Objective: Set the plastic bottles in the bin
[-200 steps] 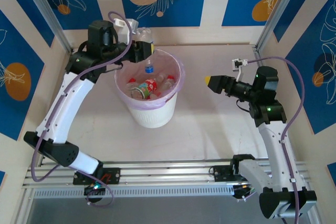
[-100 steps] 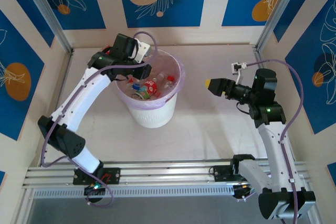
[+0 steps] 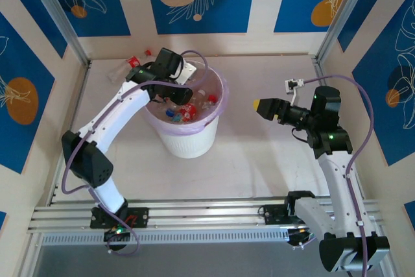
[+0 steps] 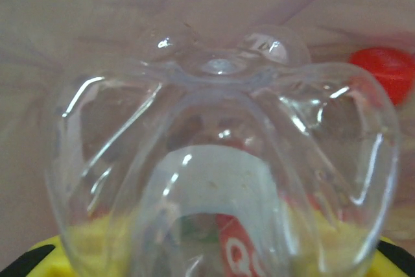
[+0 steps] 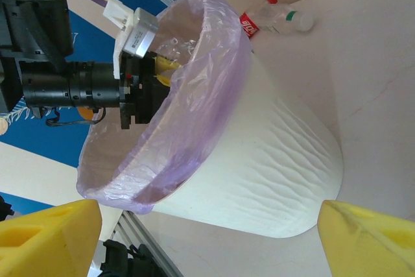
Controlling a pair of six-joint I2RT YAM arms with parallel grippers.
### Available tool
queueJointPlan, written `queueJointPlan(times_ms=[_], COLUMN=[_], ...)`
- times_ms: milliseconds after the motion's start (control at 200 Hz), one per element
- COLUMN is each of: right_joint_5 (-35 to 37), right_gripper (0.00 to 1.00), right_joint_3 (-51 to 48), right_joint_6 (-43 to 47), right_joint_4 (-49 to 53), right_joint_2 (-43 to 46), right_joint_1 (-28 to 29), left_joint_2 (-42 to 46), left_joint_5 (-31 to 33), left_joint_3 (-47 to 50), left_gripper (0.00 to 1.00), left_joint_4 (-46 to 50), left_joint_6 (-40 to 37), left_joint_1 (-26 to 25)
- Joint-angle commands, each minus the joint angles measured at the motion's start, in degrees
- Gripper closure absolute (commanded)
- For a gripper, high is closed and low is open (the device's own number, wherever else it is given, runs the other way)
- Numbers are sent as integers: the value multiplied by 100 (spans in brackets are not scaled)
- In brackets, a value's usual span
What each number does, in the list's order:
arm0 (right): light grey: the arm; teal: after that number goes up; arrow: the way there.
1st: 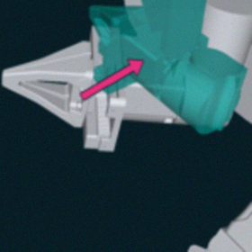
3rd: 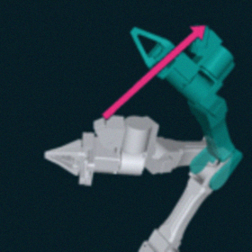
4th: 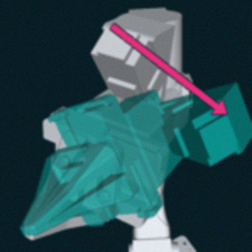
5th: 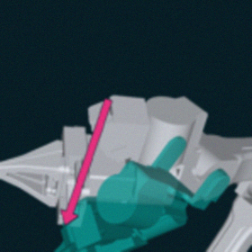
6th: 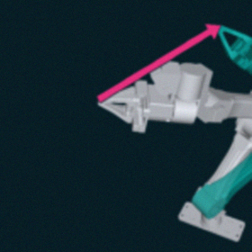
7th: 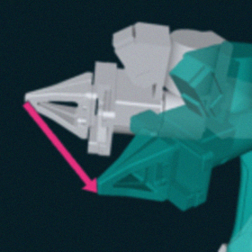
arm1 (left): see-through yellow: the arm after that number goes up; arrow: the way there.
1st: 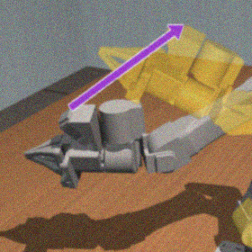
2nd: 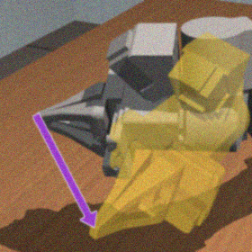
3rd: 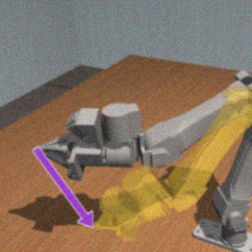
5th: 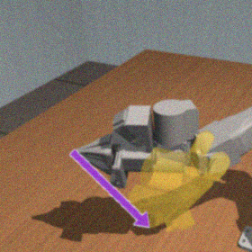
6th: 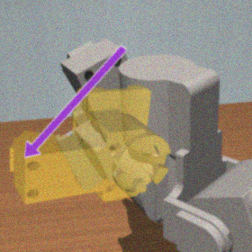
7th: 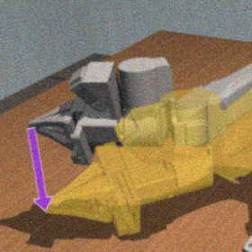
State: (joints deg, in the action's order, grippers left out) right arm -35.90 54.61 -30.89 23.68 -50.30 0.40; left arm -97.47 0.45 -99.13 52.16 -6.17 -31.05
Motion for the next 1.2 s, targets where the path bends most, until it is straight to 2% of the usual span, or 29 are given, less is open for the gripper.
queueJointPlan(times_ms=[0, 95, 210, 325, 415, 775, 880, 1010, 1196], right_joint_5=[39, 89, 234, 422, 584, 1164, 1226, 1236, 1521], right_gripper=[13, 13, 14, 15, 17, 19, 19, 21, 22], right_joint_3=[-51, -25, 71, 141, 230, 632, 788, 1074, 1518], right_joint_6=[100, 92, 116, 160, 206, 267, 144, 142, 226], right_joint_4=[109, 169, 373, 541, 685, 809, 709, 667, 734], right_joint_2=[55, -3, -140, -231, -315, -803, -959, -1223, -1556], right_joint_1=[-23, -22, -6, 65, 147, 740, 842, 1057, 1575], left_joint_2=[-75, -14, 55, 181, 333, 1232, 1615, 2286, 3240], left_joint_5=[-223, -321, -394, -518, -686, -764, -356, 244, -659], left_joint_3=[106, 15, -109, -203, -278, -991, -1082, -732, 599], left_gripper=[60, 39, 20, 7, 0, 0, 1, 9, 10], left_joint_4=[159, 137, 136, 89, 1, -127, 37, 316, 31], left_joint_6=[-101, -69, -27, 33, 113, 605, 874, 1329, 1955], left_joint_1=[-25, -36, -47, -53, -52, -50, -13, 235, 931])
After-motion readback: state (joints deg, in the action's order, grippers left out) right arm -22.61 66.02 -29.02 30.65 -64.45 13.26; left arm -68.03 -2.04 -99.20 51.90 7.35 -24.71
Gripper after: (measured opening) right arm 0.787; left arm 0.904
